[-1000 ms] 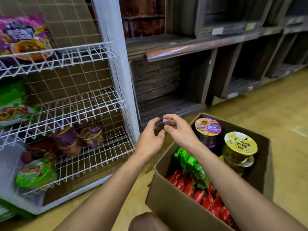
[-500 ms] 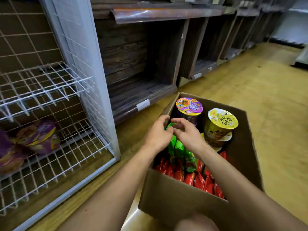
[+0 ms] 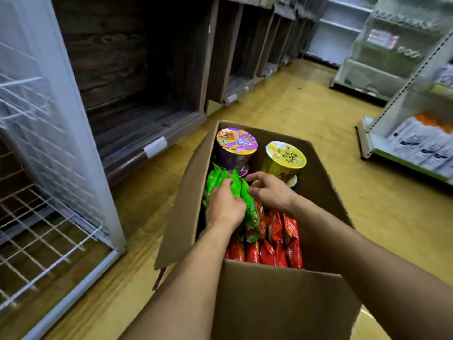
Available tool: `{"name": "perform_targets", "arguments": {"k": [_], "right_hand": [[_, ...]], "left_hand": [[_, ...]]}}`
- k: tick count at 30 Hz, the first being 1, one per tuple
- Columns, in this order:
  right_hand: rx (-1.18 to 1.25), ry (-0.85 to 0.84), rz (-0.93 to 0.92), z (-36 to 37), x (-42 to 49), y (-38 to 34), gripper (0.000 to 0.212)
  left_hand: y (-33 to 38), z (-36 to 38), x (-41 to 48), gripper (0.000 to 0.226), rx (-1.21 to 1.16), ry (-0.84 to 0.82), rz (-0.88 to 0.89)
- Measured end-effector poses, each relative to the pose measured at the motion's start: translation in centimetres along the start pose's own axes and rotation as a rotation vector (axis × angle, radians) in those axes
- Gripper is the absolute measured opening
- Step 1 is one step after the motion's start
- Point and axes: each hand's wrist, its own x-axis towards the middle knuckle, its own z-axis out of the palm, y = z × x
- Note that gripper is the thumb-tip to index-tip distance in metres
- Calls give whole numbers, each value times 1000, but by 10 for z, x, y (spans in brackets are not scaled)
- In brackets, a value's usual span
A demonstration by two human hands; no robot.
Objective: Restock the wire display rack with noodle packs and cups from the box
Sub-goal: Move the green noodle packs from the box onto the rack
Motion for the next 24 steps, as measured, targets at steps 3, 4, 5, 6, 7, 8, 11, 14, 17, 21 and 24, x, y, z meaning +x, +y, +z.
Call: {"name": "perform_targets", "arguments": {"k": [3,4,5,6,7,8,11,14,17,21,24], "right_hand": [[-126,-74,-19,-1,8,1,43],[-114,-76,-19,-1,12,2,43],[-96,-65,-18,1,16,4,42],[-76,-47,-21,4,20,8,40],[-68,-28,-22,8,23,12,39],[-71,-17,-19,13,26,19,38],[-93,-35,-11,27,34,44,38],[-98,-39,-10,31,41,69,61],[-68,-114,-42,29,46,83,68],[-132,-241,-124,30,45,93,75],[-127,-249,-123,34,45,97,63]], "left_hand": [[3,4,1,56,68,26,56],[4,5,1,56,94,33,74],[3,5,1,57,118,37,84],[1,5,2,57,143,37,85],[-2,4,3,57,163,35,79],[-6,5,5,57,176,33,67],[-13,9,7,59,226,33,33],[-13,15,10,59,299,22,29],[-12,16,14,58,346,28,22],[-8,18,16,57,383,52,10],[-5,22,18,55,409,72,29]]}}
